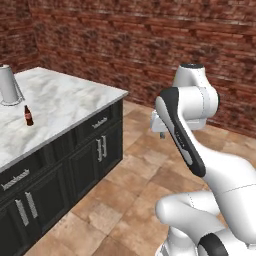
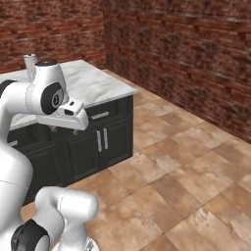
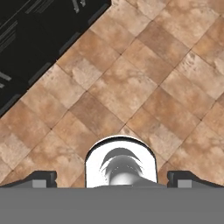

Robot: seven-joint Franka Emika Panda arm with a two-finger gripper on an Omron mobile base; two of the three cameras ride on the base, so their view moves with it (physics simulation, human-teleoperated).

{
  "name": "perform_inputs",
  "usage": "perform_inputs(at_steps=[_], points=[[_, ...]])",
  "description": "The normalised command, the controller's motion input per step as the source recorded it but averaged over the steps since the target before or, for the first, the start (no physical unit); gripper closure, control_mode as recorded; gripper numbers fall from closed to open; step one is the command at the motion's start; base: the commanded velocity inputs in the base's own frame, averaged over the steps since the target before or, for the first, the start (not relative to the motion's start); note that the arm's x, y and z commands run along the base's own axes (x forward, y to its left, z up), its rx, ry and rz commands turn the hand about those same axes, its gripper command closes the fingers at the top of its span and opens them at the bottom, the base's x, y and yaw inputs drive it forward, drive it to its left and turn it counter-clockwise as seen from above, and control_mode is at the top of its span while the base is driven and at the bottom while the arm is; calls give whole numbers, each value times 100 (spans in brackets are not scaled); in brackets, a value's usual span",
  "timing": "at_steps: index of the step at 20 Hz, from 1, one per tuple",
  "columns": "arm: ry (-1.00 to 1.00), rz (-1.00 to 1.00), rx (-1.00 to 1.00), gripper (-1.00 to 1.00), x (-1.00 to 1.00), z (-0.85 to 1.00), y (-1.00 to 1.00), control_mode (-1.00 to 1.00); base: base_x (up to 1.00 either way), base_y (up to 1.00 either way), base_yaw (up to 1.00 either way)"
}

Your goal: Place the large bottle from the dining counter next to the other large bottle outside the sink, and place the small bottle from the dining counter next to the other small bottle inside the sink.

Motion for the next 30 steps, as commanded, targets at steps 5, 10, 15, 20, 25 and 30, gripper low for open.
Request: perform_inputs(at_steps=[5, 10, 15, 20, 25, 30], points=[[0, 0, 0, -100, 0, 0, 0, 100, -7, 0, 25], [0, 0, 0, -100, 0, 0, 0, 100, -7, 0, 25], [0, 0, 0, -100, 0, 0, 0, 100, -6, 0, 25], [0, 0, 0, -100, 0, 0, 0, 100, -4, 0, 25], [0, 0, 0, -100, 0, 0, 0, 100, -3, 0, 25], [0, 0, 0, -100, 0, 0, 0, 100, -2, 0, 25]])
